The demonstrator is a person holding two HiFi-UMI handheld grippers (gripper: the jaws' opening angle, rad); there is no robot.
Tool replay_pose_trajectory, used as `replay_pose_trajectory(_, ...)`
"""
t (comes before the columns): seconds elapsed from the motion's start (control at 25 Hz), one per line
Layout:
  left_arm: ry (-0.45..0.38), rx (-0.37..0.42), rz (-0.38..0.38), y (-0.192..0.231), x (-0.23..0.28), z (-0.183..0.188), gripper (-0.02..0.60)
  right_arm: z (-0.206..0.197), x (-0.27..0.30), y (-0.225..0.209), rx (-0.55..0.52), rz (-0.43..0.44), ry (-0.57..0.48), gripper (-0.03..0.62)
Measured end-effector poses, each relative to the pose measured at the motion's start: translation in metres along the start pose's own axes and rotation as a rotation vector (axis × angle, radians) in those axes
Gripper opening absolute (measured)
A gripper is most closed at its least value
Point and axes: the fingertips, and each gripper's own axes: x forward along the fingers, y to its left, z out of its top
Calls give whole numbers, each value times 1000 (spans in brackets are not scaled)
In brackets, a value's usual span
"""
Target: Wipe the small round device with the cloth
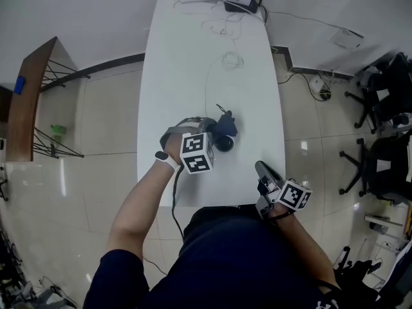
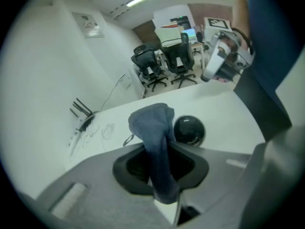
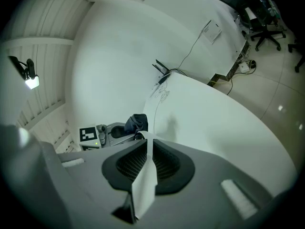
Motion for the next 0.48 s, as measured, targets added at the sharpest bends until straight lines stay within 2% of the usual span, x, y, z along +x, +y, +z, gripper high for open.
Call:
replay_pose_trajectory(0.08, 20, -71, -38, 0, 8, -14, 66, 0, -3, -2, 5, -8, -7, 43)
replay_pose_trajectory(0.28, 117, -109, -121, -14, 30, -45, 66, 0, -9, -11, 27, -30, -19, 43)
replay_pose_trajectory(0.48, 184, -220, -182, -26, 46, -56, 66, -4, -8, -12, 32, -21, 0, 43)
